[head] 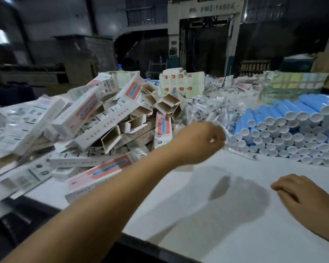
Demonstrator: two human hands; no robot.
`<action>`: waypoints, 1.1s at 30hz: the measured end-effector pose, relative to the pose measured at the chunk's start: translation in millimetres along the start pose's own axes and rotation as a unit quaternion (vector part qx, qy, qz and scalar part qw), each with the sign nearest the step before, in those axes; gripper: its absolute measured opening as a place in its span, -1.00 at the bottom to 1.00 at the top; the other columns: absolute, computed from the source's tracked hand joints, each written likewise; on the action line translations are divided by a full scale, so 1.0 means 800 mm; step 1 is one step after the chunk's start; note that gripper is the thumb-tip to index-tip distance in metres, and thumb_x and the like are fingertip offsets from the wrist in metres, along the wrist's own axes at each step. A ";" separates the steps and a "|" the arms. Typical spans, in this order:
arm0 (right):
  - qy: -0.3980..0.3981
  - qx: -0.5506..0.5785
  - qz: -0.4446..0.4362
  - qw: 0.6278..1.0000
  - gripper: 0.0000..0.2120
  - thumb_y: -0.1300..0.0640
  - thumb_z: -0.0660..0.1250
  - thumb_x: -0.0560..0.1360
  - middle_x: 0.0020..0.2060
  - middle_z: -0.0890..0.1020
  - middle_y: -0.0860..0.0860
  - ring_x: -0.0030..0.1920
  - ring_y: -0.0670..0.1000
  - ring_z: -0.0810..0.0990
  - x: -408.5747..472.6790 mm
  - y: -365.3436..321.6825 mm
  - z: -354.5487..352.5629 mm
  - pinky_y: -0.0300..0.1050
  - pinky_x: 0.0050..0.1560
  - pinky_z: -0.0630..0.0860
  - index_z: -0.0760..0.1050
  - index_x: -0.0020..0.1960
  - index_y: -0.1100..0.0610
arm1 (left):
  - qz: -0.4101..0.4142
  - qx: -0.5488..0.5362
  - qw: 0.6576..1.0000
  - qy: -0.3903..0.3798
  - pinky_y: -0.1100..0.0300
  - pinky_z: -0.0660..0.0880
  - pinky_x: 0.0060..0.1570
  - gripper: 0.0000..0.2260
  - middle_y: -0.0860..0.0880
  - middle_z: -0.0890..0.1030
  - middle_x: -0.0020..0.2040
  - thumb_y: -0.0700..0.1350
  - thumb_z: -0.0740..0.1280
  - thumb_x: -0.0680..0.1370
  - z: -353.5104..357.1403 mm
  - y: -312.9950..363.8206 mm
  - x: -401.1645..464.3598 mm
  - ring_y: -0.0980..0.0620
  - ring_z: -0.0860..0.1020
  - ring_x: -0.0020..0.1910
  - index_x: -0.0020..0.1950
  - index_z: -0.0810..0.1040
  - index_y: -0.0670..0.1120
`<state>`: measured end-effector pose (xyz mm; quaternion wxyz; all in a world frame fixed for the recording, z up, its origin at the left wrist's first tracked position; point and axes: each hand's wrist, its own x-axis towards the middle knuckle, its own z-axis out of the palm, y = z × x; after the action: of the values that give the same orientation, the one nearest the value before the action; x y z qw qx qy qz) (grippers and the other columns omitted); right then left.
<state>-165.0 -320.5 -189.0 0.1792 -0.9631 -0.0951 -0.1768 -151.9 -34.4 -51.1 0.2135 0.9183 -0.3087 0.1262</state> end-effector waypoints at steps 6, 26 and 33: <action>-0.003 -0.004 0.006 1.000 -0.64 0.33 0.40 0.42 -0.11 0.52 -0.26 -0.06 0.02 0.50 0.002 0.010 0.006 0.02 -0.02 0.45 0.52 -0.11 -0.16 | -0.172 0.191 0.954 0.157 0.15 0.53 -0.14 -0.80 0.05 0.56 0.14 -0.04 0.31 0.56 -0.111 -0.104 -0.048 0.11 0.49 -0.07 0.18 0.55 0.05; -0.009 0.020 0.005 1.000 -0.78 0.29 0.34 0.48 -0.16 0.50 -0.24 -0.06 -0.12 0.44 -0.003 -0.015 -0.014 -0.41 -0.11 0.30 0.57 -0.10 -0.05 | -0.225 0.095 0.954 0.174 0.10 0.42 -0.06 -0.34 -0.04 0.32 0.28 0.01 0.50 0.39 -0.097 -0.087 -0.019 0.03 0.34 0.02 0.41 0.31 -0.02; 0.035 0.239 0.150 0.959 -0.80 0.40 0.27 0.49 -0.33 0.58 -0.14 -0.26 -0.18 0.52 0.006 -0.007 -0.020 -0.33 -0.23 0.39 0.62 -0.13 0.19 | 0.090 0.203 0.975 -0.004 0.10 0.31 0.17 -0.23 0.05 0.26 0.38 0.26 0.25 0.50 0.071 0.033 0.003 -0.02 0.33 0.29 0.54 -0.07 0.03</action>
<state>-167.2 -320.6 -171.8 0.4318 -0.8887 0.0176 -0.1530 -161.1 -80.9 -91.6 0.0092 0.9115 -0.3585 0.2012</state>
